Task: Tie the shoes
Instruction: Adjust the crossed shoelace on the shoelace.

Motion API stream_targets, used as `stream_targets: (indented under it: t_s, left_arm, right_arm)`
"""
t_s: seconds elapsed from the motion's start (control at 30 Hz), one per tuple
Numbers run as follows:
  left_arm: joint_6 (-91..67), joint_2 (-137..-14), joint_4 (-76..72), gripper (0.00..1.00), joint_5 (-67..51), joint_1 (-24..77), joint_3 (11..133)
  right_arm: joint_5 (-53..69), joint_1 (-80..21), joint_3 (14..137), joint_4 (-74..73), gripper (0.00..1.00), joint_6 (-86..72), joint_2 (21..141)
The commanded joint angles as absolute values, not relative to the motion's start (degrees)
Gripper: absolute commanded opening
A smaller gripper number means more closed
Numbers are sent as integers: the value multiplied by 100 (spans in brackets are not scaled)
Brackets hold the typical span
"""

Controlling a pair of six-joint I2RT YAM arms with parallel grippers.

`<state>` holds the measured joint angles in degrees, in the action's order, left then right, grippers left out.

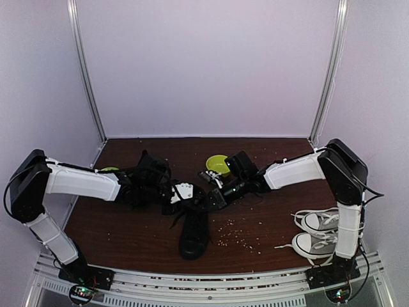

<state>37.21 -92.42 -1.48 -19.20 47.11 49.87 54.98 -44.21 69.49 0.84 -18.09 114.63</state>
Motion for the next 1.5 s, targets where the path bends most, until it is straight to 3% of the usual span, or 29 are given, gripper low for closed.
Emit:
stream_targets:
  t_s: [0.0,0.43,0.47,0.57,1.23,1.47]
  left_arm:
    - [4111,-9281,146,38,-2003,4746,5231]
    - [4505,-9754,561,29,-2055,4835,5772]
    - [4516,-9763,574,25,-2056,4844,5775]
    - [4479,-9736,597,0,-2079,4849,5731]
    - [4009,-9361,-247,0,-1641,4842,5054]
    - [3501,-9449,-600,0,-1767,4843,5009]
  right_arm:
    - [5541,-4396,7157,-176,0,-1582,11192]
    - [5552,-4395,7380,-431,0,-1443,11252]
    - [5554,-4395,7382,-440,0,-1435,11250]
    - [5513,-4398,7371,-512,0,-1379,11226]
    - [5451,-4267,7249,-463,0,-1414,11205]
    - [5884,-4334,7210,219,9,-1850,11373]
